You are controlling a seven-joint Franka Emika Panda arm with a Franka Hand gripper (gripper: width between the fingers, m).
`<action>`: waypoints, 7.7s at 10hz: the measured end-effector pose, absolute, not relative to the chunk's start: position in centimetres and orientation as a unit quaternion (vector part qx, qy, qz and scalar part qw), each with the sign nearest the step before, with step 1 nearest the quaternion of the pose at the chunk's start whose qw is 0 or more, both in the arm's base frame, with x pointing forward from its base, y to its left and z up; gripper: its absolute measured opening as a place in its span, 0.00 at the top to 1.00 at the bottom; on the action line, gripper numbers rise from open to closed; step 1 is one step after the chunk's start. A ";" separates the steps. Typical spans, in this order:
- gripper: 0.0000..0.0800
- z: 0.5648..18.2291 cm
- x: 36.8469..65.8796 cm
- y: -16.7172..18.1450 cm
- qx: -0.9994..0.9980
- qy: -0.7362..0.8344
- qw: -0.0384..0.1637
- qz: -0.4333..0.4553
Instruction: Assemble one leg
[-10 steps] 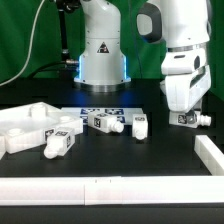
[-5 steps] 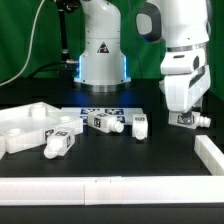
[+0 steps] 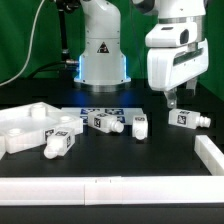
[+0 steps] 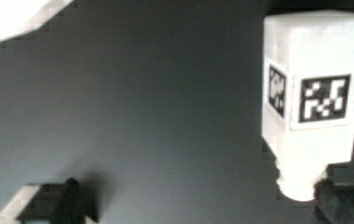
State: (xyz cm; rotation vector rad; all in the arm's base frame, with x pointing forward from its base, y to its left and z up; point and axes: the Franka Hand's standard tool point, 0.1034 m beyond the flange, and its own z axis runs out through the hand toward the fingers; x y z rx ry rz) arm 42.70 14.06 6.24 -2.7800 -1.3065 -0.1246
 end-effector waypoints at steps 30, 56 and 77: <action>0.98 2.6 44.7 5.3 -0.967 -0.251 0.041 -0.004; 0.45 1.0 42.3 6.9 -0.989 0.136 0.058 0.031; 0.19 7.2 40.9 0.5 -0.993 0.070 0.072 0.061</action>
Offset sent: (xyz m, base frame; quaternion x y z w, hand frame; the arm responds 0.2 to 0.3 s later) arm 0.0000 0.0000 0.0000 0.0000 0.0000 0.0000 1.0000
